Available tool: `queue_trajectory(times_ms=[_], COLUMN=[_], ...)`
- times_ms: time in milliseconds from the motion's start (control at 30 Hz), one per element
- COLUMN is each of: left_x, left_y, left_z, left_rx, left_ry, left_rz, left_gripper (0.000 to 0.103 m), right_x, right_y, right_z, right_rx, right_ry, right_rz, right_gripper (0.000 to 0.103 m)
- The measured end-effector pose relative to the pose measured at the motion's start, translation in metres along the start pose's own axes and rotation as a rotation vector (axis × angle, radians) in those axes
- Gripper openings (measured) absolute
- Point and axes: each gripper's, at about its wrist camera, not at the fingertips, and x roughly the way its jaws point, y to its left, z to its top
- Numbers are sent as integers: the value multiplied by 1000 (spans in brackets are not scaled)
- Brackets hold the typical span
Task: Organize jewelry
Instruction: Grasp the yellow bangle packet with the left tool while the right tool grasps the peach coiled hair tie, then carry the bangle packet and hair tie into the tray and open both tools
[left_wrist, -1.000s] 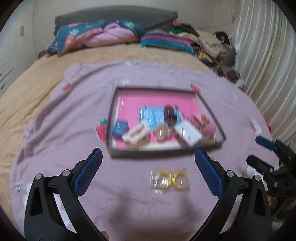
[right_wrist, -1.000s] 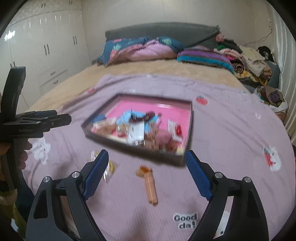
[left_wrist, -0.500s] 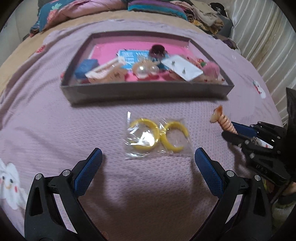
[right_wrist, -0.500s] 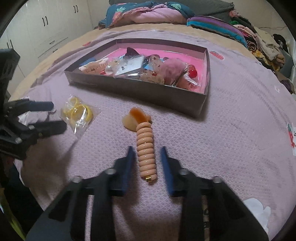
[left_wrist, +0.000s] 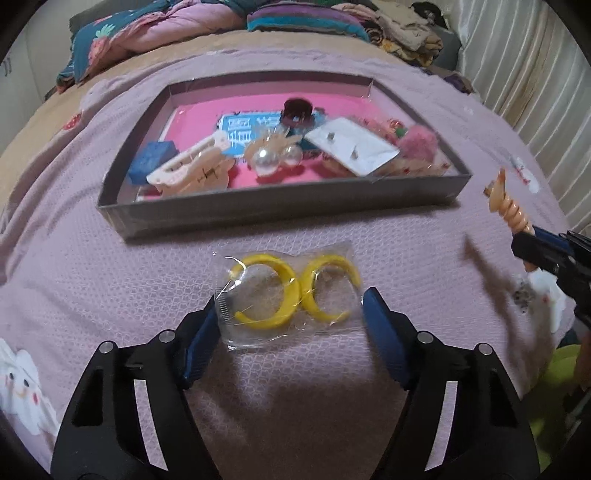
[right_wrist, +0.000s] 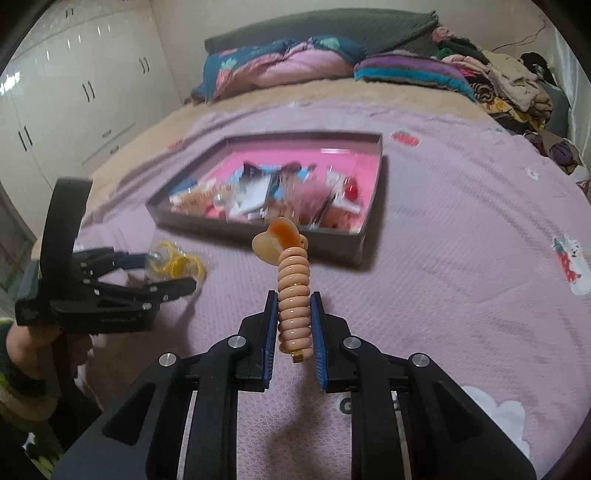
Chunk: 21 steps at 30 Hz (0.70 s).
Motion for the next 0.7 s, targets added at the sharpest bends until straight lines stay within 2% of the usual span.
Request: queue_trajectory(times_ms=[100,300,467,700], left_x=[-21,-35,-21,1], left_y=[3,15,24,25], left_z=[9,51,79,89], left_rx=[-15,-31,-49,-50], left_ry=[-47,-129,-135,-107], left_rz=[-34,3,32,39], left_gripper=[66,66,66,67], right_x=[-8,2,23,62], right_y=[-4,-18,-24,-25], right_z=[10,37,55,70], right_rx=[5,40,68,73], right_ry=[-35,-64,-64,-27], right_rz=[-8,-34,-47,-62], right_gripper=[17,17,17,17])
